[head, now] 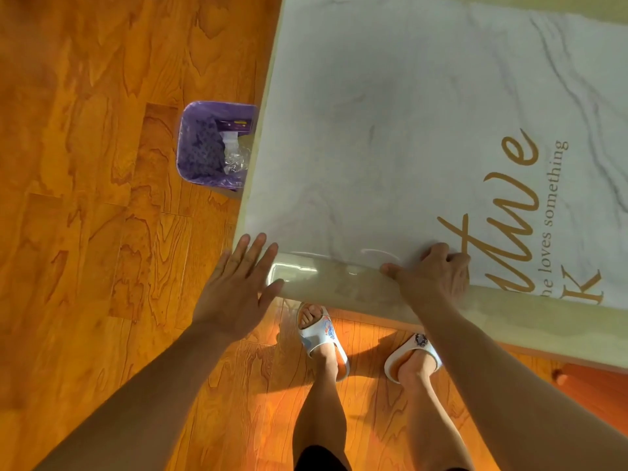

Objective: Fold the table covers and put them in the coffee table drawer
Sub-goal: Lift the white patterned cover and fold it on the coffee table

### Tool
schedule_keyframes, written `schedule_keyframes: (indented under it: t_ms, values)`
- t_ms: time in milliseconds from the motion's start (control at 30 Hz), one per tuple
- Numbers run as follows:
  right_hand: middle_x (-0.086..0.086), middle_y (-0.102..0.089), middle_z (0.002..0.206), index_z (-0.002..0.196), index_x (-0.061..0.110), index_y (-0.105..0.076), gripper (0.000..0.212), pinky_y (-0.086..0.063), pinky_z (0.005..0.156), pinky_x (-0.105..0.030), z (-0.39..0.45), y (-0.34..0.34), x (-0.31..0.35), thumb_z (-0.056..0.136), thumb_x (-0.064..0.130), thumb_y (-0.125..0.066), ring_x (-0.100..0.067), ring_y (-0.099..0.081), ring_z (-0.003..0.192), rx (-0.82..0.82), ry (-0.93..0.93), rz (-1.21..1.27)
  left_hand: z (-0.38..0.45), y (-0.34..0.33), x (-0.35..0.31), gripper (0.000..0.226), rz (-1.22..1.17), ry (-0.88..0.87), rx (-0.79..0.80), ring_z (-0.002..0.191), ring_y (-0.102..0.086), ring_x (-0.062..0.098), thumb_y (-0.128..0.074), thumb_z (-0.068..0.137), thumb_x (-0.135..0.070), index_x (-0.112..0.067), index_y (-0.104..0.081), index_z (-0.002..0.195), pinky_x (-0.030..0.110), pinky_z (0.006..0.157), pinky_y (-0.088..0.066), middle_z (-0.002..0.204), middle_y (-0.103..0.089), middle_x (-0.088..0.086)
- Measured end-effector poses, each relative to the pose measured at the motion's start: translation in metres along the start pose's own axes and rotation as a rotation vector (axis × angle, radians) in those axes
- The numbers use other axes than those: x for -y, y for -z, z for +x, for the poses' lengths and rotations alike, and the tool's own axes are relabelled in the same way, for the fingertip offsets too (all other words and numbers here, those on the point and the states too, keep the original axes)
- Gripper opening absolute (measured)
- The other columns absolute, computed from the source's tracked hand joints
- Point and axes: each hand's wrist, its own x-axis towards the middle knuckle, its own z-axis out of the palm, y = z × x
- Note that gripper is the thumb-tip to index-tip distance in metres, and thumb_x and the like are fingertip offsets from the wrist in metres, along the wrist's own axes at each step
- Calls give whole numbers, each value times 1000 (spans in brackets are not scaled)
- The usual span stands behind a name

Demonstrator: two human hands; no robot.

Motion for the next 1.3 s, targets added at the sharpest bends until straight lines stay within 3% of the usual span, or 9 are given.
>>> schedule_keyframes:
  t_ms: [133,233,400,633,833,1000,1167,1233,1300]
  values:
    - [-10,-38,119,122,15,-43,88,-40,105,-43,2,0,2,61,63,-85,-32,-43,116,-3,-14,-18,-1,1,-5,71,-44,14,9,156,14,22,-17,105,-59,-23,-1,163,47,127,-5,170,6,3]
    - [-10,-37,121,126,15,-41,91,-38,103,-40,0,0,2,62,63,-84,-30,-43,115,-10,1,-39,-3,17,-29,67,31,60,-57,156,-5,35,-40,103,-41,-9,-20,159,53,126,-11,167,-15,17]
    - [-8,-35,122,128,17,-40,94,-37,102,-37,-2,2,2,62,70,-80,-29,-42,115,-19,35,-51,24,13,-143,73,-52,-332,-40,157,3,31,-42,100,-34,-10,-11,162,50,126,-12,170,0,12]
    - [-4,-37,121,123,21,-42,82,-37,100,-40,8,15,-27,65,68,-77,-27,-45,113,-35,112,-63,32,-4,-156,71,36,-294,-14,157,-5,29,-33,104,-45,-7,-16,161,48,124,-21,169,-6,12]
    - [-5,-39,127,123,23,-45,85,-34,101,-44,54,66,-127,63,72,-77,-30,-46,121,-21,-51,-80,29,-2,-168,69,115,-210,2,156,-12,31,-21,103,-46,-6,-21,160,51,123,-24,168,-13,13]
    - [-5,-37,115,110,22,-45,74,-34,97,-44,94,107,-195,65,70,-77,-31,-47,112,23,-46,-94,24,4,-196,72,156,-84,-18,151,-27,34,-30,99,-51,-4,-34,154,52,118,-29,163,-31,14]
    - [-4,-35,111,110,21,-43,77,-34,95,-44,115,113,-227,62,71,-78,-31,-46,108,52,39,-70,32,17,-245,76,236,184,81,156,-10,32,-49,97,-36,-2,-22,158,52,124,-18,168,-13,13]
    - [-6,-37,115,115,21,-43,80,-34,96,-45,116,110,-230,64,72,-76,-31,-46,109,45,59,-65,42,29,-289,70,224,136,45,154,-11,36,-44,96,-24,1,-21,157,53,123,-20,166,-15,18]
    - [-6,-38,118,119,22,-42,80,-34,96,-45,116,108,-233,66,74,-73,-31,-46,109,35,78,-71,49,30,-344,65,171,-103,-28,152,-21,39,-38,95,-20,0,-28,156,53,121,-26,164,-24,20]
